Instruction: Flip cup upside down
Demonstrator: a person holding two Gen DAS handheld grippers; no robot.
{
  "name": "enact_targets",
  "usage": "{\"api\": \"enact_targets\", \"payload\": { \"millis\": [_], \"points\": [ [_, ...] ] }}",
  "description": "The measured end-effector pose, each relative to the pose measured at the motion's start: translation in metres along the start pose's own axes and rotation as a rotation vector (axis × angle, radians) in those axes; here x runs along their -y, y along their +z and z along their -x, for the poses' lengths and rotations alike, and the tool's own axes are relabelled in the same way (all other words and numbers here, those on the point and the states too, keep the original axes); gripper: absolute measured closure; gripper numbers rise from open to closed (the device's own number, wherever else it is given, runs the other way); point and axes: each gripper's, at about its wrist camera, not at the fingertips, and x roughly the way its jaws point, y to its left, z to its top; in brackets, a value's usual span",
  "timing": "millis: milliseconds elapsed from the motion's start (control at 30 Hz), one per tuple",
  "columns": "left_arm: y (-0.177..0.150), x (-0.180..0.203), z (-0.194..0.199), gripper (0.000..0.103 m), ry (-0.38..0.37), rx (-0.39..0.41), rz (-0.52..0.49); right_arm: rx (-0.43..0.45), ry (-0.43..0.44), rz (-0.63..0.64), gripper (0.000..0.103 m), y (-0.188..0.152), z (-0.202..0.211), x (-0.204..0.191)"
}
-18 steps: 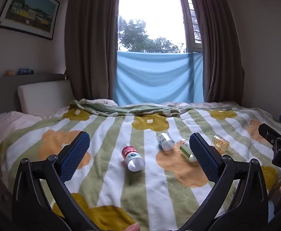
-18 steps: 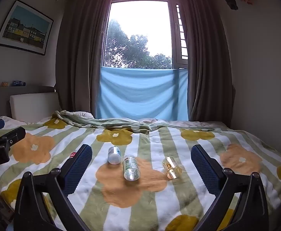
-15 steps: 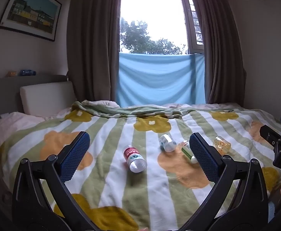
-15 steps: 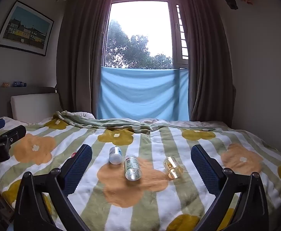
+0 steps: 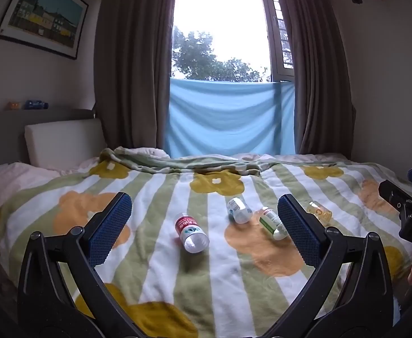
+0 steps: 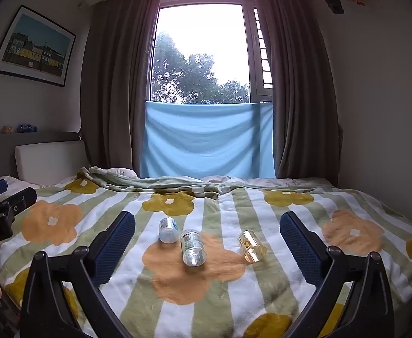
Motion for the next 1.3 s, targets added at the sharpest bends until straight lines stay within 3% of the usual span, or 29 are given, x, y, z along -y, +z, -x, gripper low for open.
{"api": "enact_targets", "payload": {
  "millis": [1300],
  "points": [
    [-0.014,-0.004,-0.007,0.000,0.000,-0.017,-0.015,-0.010,0.042,0.021,0.000,0.000,-0.002,-0.006]
  ]
}}
